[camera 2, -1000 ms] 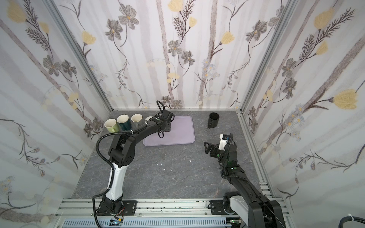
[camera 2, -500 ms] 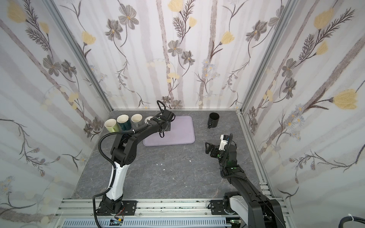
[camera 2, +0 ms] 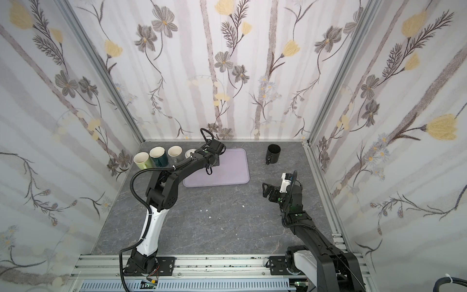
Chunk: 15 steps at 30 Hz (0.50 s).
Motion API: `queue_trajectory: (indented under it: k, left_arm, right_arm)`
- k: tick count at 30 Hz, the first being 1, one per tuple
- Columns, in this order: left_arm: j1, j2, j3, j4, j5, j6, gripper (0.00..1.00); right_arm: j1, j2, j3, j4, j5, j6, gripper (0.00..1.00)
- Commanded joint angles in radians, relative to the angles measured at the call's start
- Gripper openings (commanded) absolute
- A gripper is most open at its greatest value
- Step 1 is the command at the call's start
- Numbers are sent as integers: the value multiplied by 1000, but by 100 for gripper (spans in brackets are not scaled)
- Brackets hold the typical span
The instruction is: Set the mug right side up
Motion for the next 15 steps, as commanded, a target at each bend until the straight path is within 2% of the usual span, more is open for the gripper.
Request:
queue_trajectory:
  k: [1,8,12,14,15]
  left_arm:
    - [3,21,26,-19,-38,-39,26]
    - [4,63,69,-39,-45,-46,25]
    - [4,72,79,-45,-27,-36,21]
    - [3,69,71,-47,-23,-30,11]
    - [2,67,67,-45,-21,-30,9]
  right_arm:
    - [0,9,10,31,-6,6,100]
    - [0,19,15,30,-13,5,100]
    - [0,19,16,24,-10,5,100]
    - [0,19,16,21,-8,5,100]
    - [0,19,17,21,-8,5,100]
